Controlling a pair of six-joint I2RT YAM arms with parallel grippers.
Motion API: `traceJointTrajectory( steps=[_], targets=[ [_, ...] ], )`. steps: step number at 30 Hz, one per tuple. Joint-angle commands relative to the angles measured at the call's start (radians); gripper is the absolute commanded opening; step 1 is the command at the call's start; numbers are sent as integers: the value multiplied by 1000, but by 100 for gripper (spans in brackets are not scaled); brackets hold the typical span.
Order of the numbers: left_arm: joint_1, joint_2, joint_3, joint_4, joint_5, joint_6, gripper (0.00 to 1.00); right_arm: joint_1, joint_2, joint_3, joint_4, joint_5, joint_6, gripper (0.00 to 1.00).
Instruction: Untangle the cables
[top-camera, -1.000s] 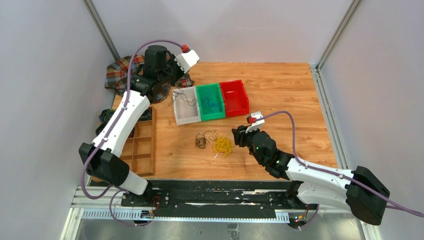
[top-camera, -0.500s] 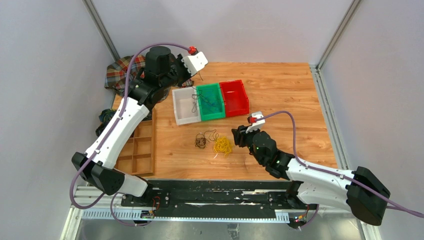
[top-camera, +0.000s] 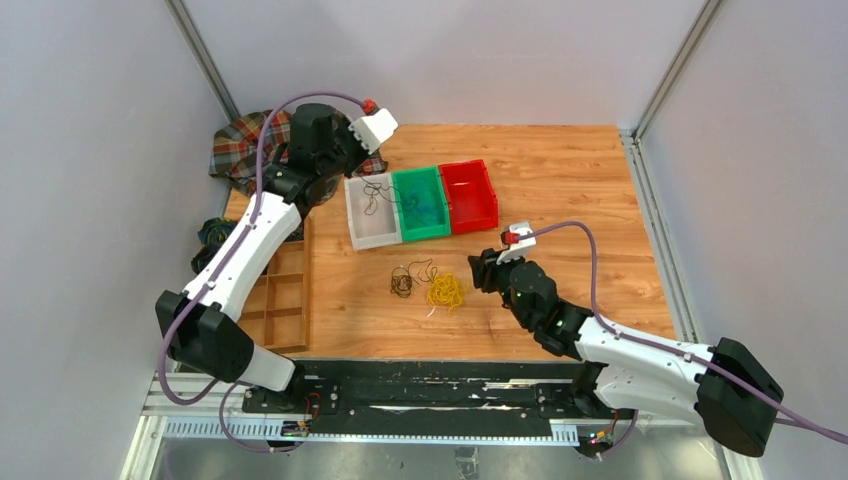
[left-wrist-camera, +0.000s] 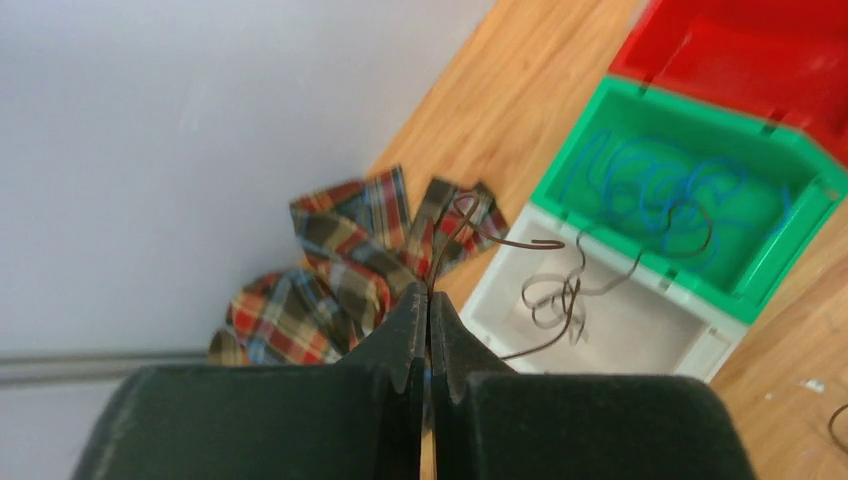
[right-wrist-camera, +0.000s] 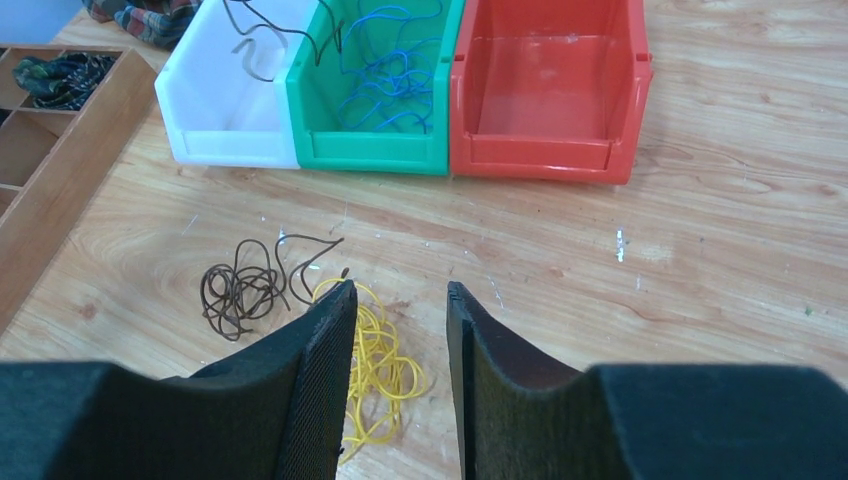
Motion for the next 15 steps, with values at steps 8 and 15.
traceJointTrajectory(
  steps=[8,15],
  targets=[
    [103,-28,-146,135,36,18,0,-24,-21,-8,-38,-34,12,38],
    [178,-74,-197,129,66,72,0,-27,-16,5,-57,-41,8,38]
  ],
)
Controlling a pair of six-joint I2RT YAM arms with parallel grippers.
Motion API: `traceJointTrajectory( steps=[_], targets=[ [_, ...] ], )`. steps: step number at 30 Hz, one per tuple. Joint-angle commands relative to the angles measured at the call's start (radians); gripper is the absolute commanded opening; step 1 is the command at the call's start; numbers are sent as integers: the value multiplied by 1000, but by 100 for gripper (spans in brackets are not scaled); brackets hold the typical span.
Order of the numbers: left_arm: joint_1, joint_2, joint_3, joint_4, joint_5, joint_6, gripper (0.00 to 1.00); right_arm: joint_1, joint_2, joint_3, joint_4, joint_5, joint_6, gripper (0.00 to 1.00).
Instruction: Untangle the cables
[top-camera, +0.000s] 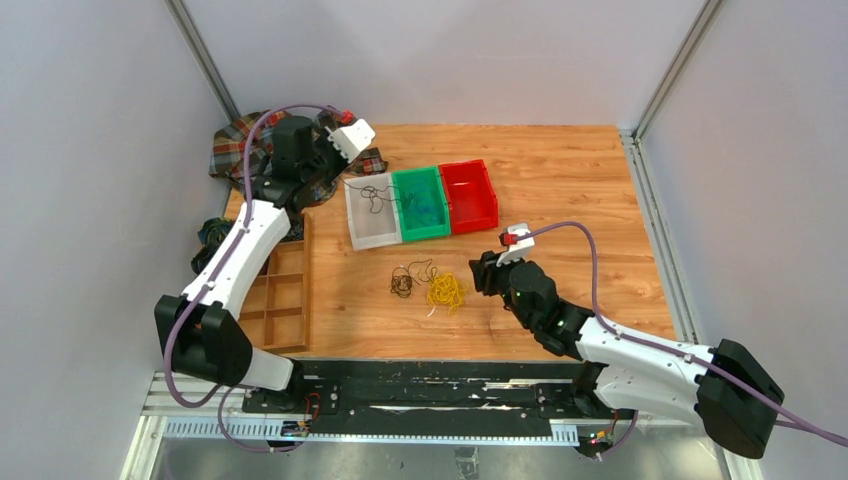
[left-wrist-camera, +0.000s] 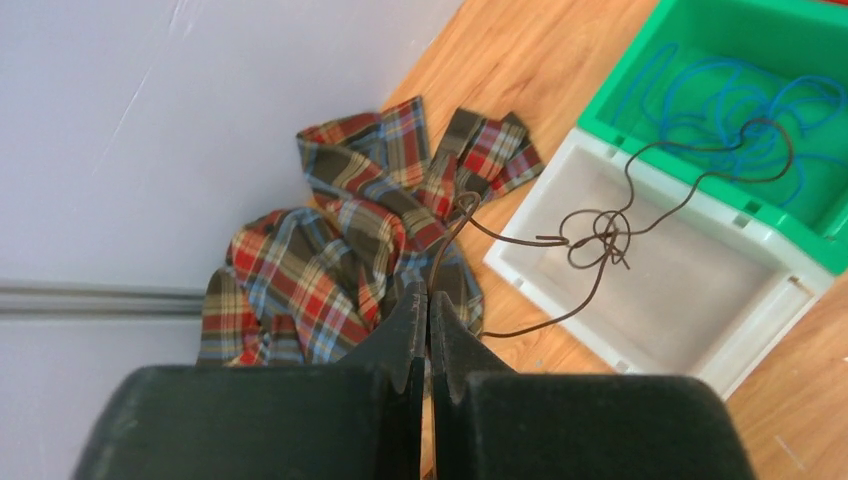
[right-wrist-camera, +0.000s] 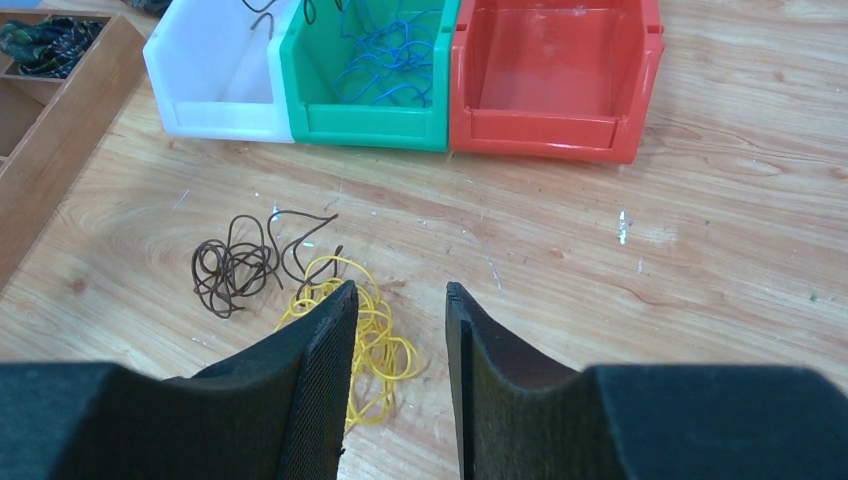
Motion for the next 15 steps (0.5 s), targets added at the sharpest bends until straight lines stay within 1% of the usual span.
traceJointTrajectory(
  steps=[1,6,12,15],
  targets=[
    [60,-59,-41,39,35,44,0,-13,-6,15,-16,-10,5,38],
    [97,-75,-64,53,51,46,0,-15,23,24,-11,-20,9,38],
    [95,-65,-70,54,87,26,0,-15,35,18,-3,-26,22,37],
    [68,-49,-60,44,84,28,1,-15,31,19,-1,-26,20,37]
  ],
)
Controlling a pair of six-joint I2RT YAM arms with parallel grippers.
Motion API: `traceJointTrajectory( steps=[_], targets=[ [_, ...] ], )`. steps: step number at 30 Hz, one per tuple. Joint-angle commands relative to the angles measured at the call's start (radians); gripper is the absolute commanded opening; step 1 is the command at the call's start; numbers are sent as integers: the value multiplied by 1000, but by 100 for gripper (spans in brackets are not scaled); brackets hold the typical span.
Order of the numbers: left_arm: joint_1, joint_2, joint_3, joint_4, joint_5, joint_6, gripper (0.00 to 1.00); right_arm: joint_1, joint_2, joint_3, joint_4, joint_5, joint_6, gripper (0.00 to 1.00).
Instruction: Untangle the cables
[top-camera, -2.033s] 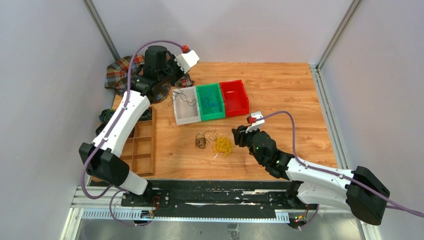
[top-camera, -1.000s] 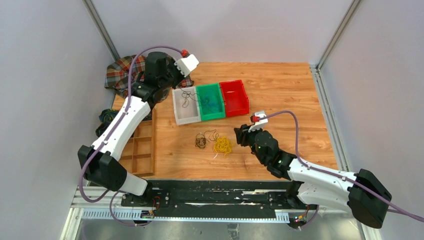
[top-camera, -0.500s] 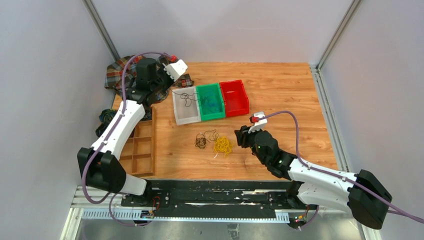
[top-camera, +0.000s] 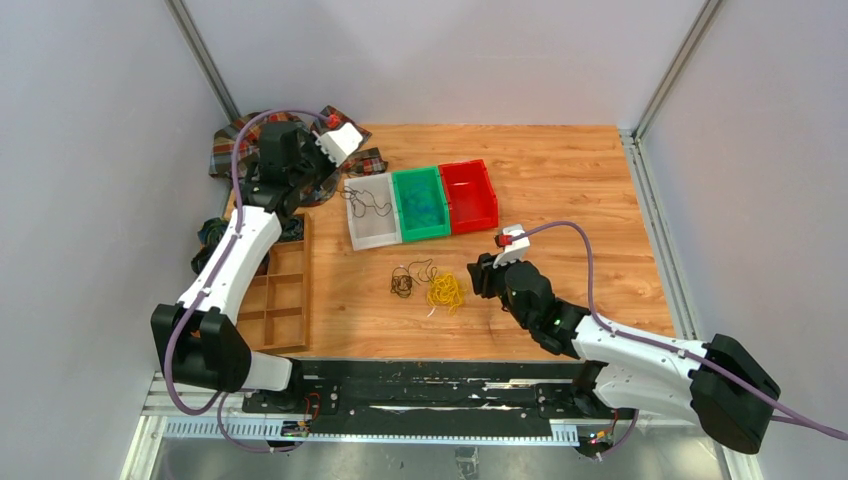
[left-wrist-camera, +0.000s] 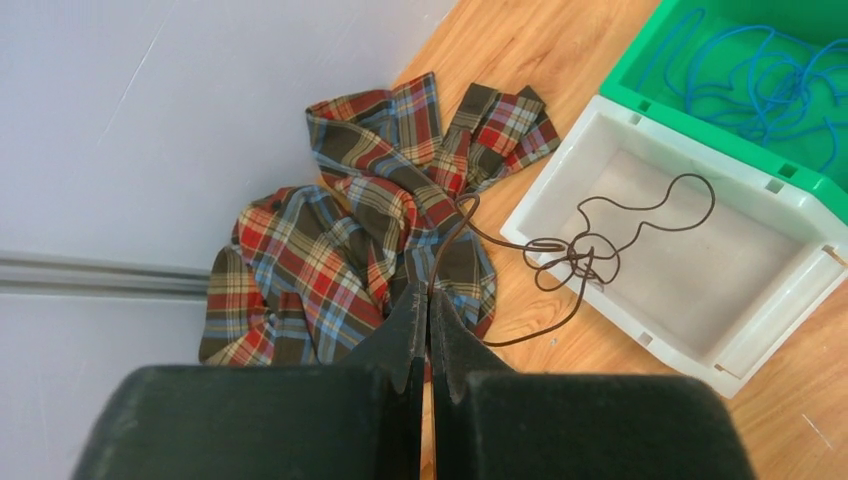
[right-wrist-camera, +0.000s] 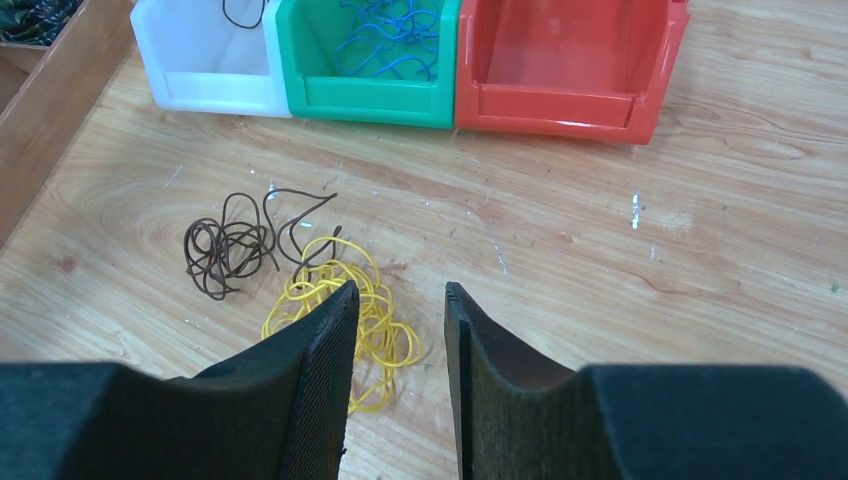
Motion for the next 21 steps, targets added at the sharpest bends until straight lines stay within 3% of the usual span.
traceJointTrajectory(
  steps=[1,9,14,21],
  targets=[
    [-37,7,10,27,28,-5,1,-14,-5,20,11,0,11,37],
    [-148,123,86,-11,17,-90,1,-18,-23,6,8,13,18,37],
    [-178,268,259,-102,9,-161,1,-27,-33,-4,9,21,24,37],
    [-177,273,67,44,-135,0,0,-40,-41,-15,5,14,26,38]
  ],
)
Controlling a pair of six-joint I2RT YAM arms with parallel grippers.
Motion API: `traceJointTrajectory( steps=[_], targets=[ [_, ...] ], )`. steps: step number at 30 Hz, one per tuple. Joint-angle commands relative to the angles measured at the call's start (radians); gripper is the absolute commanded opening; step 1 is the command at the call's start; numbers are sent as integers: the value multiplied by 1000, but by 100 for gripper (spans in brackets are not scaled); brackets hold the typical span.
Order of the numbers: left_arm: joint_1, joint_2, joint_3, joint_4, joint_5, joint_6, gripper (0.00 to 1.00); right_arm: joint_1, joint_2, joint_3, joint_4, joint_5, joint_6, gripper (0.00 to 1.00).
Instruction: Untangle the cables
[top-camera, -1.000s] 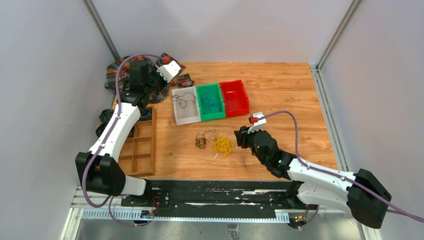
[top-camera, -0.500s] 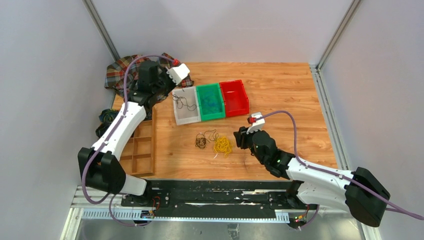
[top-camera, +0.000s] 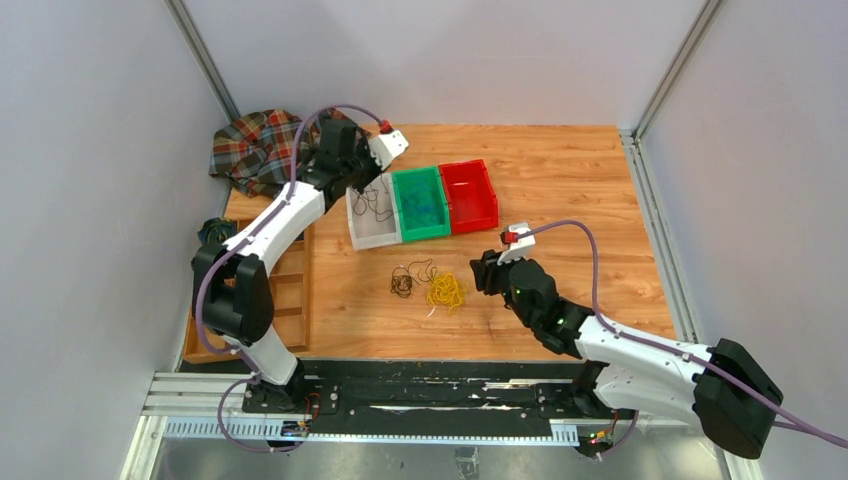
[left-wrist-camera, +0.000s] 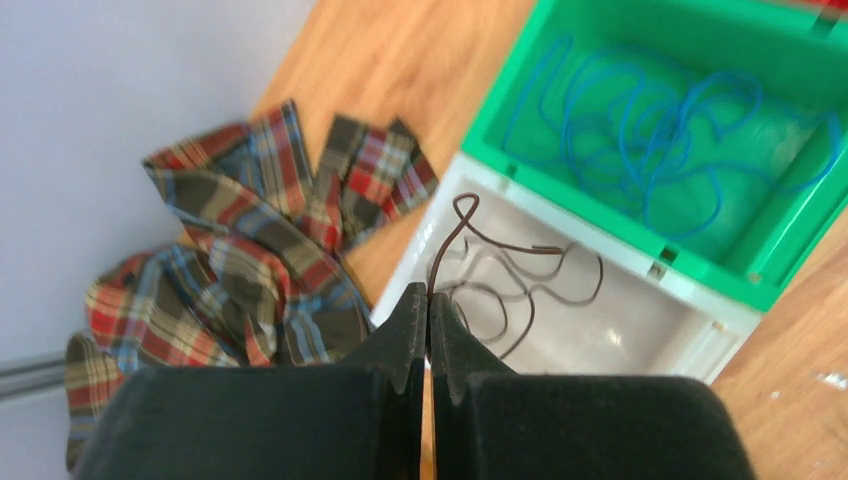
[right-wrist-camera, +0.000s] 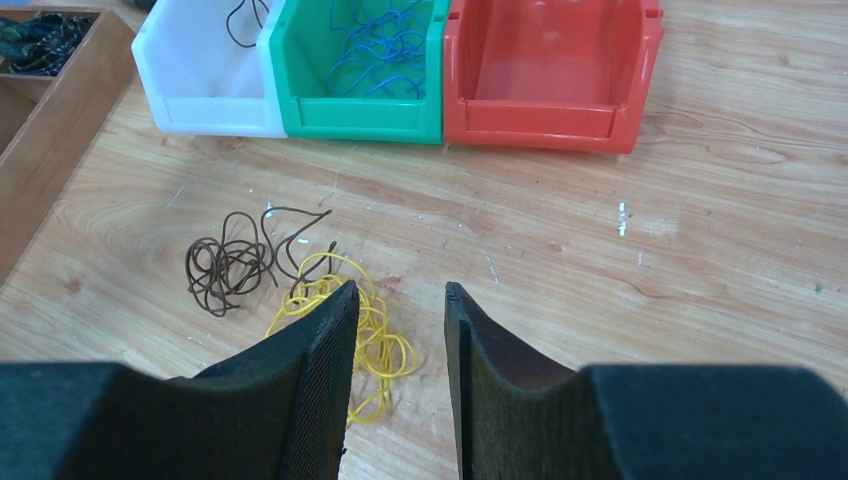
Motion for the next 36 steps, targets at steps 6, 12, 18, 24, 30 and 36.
traceJointTrajectory(
  steps=[6,12,18,24,30,36],
  targets=[
    [-1,5,-144,102,-115,106,1,-29,15,-7,17,-10,26,37],
    [-14,46,-177,163,-126,100,0,-31,19,-5,25,-12,28,37],
    [-41,111,-206,245,-126,61,0,-31,2,3,11,-13,20,37],
    [-42,179,-197,261,-194,80,2,-33,-31,2,-10,-9,7,39],
    [-30,112,-158,126,-145,87,71,-34,-38,29,-27,-28,-21,43],
    [22,0,-56,-118,31,89,98,-34,-27,49,-16,-62,-49,47]
  ],
)
